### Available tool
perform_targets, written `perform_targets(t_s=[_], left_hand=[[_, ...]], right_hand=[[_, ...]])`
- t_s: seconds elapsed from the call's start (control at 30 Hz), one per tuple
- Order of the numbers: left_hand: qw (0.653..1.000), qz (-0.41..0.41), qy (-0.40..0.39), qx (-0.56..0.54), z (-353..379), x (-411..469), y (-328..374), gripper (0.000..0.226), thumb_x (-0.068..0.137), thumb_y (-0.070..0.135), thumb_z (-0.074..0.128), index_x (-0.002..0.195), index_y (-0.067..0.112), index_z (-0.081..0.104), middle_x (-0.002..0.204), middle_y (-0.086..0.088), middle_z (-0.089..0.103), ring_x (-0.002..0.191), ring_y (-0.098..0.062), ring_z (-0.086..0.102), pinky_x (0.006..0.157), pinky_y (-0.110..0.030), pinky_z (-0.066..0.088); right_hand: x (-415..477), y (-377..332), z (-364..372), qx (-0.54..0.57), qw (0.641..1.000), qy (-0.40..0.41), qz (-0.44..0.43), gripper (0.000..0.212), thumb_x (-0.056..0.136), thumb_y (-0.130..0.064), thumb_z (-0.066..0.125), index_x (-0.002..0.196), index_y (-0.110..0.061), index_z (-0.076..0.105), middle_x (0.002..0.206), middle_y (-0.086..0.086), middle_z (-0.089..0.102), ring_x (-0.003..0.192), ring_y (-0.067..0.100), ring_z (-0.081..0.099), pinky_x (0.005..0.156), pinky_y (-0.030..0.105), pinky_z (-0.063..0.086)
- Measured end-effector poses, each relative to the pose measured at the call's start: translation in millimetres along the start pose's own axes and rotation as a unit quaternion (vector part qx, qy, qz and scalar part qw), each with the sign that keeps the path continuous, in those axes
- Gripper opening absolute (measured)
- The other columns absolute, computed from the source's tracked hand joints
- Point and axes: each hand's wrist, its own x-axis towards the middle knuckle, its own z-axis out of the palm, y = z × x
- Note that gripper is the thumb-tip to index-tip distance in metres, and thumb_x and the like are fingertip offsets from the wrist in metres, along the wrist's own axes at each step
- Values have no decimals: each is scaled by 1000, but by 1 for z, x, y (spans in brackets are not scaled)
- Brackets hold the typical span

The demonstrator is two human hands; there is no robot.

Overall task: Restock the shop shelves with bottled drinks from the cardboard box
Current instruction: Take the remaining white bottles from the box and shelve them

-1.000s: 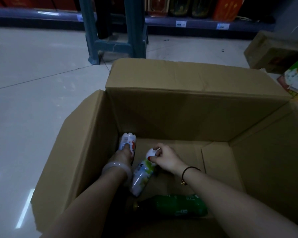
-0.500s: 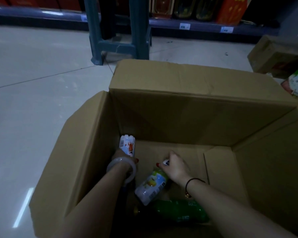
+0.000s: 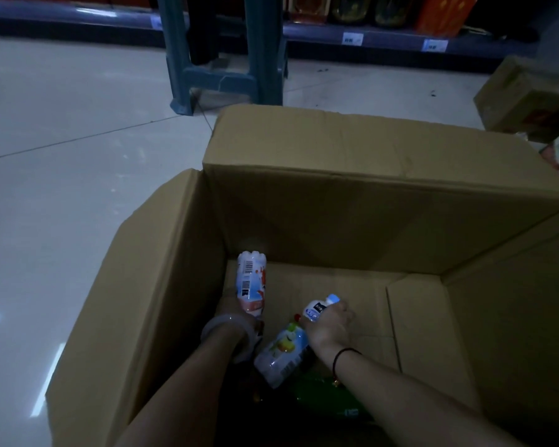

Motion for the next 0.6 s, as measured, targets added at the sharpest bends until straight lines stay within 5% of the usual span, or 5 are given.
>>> perform_targets(t_s=[0.17, 0.33, 0.47, 0.6], left_hand=[[999, -2, -29, 33, 3, 5, -7, 85, 78, 20, 72, 146, 24, 21, 137, -11, 47, 125, -27, 46, 108, -47, 34], [998, -14, -27, 55, 1, 7, -9, 91, 78, 19, 71, 148, 29, 15, 141, -9, 43, 128, -28, 43, 106, -50, 36], [997, -26, -14, 70, 2, 8, -14, 90, 71, 17, 77, 144, 25, 26, 138, -8, 46, 127, -27, 45, 105, -49, 38], [995, -59, -21, 83, 0, 4, -12, 59, 73, 19, 77, 125, 12, 50, 126, -10, 57, 117, -24, 54, 98, -39, 43]], right_hand=[[1, 4, 5, 78, 995, -39, 50, 69, 76, -31, 77, 132, -6, 44, 117, 13, 63, 100, 28, 65, 89, 40, 54], [5, 6, 2, 171, 978, -46, 106, 78, 75, -20, 79, 134, -6, 30, 102, 10, 57, 94, 31, 62, 85, 38, 52], [6, 8, 5, 235, 962, -56, 127, 67, 74, -12, 79, 129, -2, 41, 103, 14, 62, 85, 29, 62, 78, 36, 53], [10, 8, 5, 266, 952, -65, 136, 27, 76, -9, 75, 94, -9, 56, 96, 15, 64, 88, 33, 66, 85, 45, 55]])
